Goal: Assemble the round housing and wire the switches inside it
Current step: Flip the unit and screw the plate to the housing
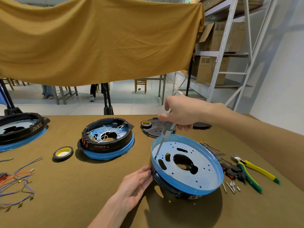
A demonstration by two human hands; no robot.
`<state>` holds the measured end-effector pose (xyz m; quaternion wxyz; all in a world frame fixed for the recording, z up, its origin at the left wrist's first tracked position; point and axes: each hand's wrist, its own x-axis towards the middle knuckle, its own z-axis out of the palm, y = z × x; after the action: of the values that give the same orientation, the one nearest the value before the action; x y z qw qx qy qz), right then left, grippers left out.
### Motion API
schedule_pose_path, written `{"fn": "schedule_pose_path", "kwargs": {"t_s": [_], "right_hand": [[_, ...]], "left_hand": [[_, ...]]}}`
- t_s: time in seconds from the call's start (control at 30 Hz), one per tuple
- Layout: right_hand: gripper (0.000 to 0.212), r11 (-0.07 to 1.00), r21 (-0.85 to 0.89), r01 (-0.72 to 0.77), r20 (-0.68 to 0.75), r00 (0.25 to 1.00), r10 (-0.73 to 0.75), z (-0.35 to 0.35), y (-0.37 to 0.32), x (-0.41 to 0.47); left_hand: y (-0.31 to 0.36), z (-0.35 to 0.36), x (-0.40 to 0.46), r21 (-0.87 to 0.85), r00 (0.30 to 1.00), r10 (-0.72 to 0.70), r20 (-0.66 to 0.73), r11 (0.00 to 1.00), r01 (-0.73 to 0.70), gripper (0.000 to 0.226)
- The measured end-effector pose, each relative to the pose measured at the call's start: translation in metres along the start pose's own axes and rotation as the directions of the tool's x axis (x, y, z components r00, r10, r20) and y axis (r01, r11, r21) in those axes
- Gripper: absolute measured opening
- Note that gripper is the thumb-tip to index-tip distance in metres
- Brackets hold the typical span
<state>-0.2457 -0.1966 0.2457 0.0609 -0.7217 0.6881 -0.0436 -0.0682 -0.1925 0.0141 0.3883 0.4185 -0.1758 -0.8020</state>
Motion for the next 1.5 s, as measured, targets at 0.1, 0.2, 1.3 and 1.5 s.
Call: {"fn": "schedule_pose_path", "kwargs": {"t_s": [0.1, 0.2, 1.3, 1.5], "right_hand": [[0.058, 0.991, 0.134, 0.020, 0.083, 0.996, -0.031, -0.007, 0.000, -0.001], [0.052, 0.991, 0.130, 0.026, 0.048, 0.998, -0.032, -0.006, 0.000, 0.000], [0.047, 0.988, 0.135, 0.075, 0.001, 0.997, -0.075, -0.009, -0.006, 0.010], [0.046, 0.984, 0.154, 0.085, -0.030, 0.996, -0.082, -0.006, -0.005, 0.016]], "left_hand": [[0.000, 0.000, -0.001, -0.002, 1.000, -0.001, 0.007, 1.000, 0.001, 0.030], [0.000, 0.000, -0.001, 0.012, 1.000, 0.010, 0.000, 1.000, -0.010, 0.029], [0.015, 0.003, -0.017, -0.146, 0.985, -0.162, 0.059, 0.975, 0.169, 0.045], [0.010, 0.004, -0.018, -0.124, 0.989, -0.140, 0.054, 0.981, 0.146, 0.046]]}}
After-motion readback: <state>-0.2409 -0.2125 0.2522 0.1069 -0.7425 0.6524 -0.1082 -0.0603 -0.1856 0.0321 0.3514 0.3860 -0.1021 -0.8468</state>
